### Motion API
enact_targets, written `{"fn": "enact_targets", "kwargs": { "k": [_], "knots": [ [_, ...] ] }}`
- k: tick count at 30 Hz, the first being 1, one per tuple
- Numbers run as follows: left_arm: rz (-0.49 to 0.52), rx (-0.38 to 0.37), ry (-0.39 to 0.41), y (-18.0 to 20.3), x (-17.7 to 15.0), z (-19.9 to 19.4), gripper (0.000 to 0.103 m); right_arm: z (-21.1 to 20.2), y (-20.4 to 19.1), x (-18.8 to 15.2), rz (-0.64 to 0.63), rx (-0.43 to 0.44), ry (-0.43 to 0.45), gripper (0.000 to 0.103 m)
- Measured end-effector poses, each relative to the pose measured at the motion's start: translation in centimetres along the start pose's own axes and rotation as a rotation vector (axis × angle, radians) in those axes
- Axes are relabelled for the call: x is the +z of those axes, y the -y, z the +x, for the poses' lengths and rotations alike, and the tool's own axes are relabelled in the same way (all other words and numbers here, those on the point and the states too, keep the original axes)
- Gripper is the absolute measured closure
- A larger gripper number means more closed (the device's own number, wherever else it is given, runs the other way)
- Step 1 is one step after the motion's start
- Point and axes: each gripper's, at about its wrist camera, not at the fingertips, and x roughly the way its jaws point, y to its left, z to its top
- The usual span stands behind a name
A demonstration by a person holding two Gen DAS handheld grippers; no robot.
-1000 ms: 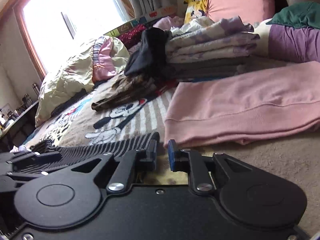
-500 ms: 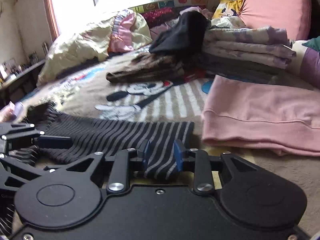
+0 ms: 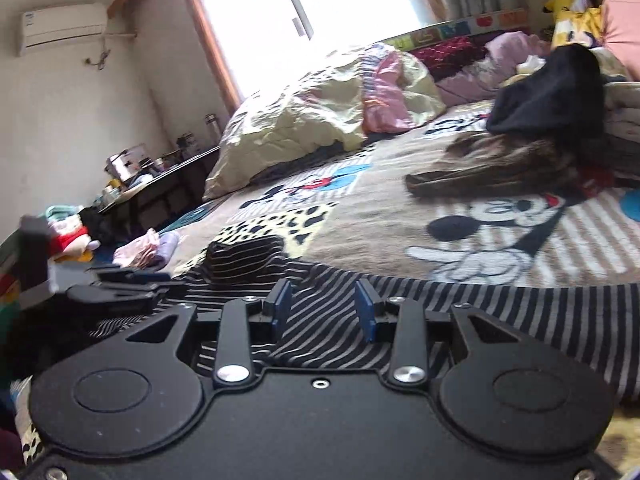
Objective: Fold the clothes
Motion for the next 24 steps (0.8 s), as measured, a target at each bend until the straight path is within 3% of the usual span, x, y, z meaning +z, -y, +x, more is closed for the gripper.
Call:
{"fn": "enact_targets", "kwargs": {
  "k": [2,5,8,12,15,17,18,20,23,24],
  "knots": [
    [-0.015,-0.042,-0.038,-1.2,0.8,2.7,0.091,1.4,-1.9,-0.6,-0.052,0.053,-0.031,0.068],
    [-0.009,-0.050,-0.084,-2.3,2.4,8.1,0.092,3.8,-4.6,-1.8,-0.169,0.108,-0.108,0.068],
    [-0.130,-0.069,-0.109,-4.7,4.5,12.4,0.091,5.4,-6.1,-3.0,-0.247,0.109,-0.177,0.068],
    [-0.085,-0.051,-0.129,-5.5,5.3,13.5,0.091,6.0,-6.2,-3.8,-0.257,0.101,-0.210,0.068],
    [-0.119,0.004,-0.022,-6.2,5.2,9.2,0.091,5.4,-5.7,-3.5,-0.225,0.099,-0.184,0.068],
    [-0.133,-0.059,-0.004,-5.6,4.8,7.2,0.091,5.0,-5.6,-3.4,-0.208,0.096,-0.166,0.068],
    [-0.141,-0.125,-0.009,-4.7,4.5,6.8,0.091,5.0,-5.5,-3.3,-0.203,0.093,-0.162,0.068],
    [-0.142,-0.215,-0.036,-2.6,4.5,7.6,0.086,5.1,-5.4,-3.3,-0.198,0.090,-0.164,0.068],
    [-0.075,-0.209,-0.120,1.1,5.2,12.2,0.085,5.5,-5.4,-3.4,-0.199,0.084,-0.173,0.068],
    [-0.035,-0.195,-0.107,1.8,5.4,13.3,0.085,5.9,-5.4,-3.4,-0.197,0.082,-0.176,0.067]
  ]
}}
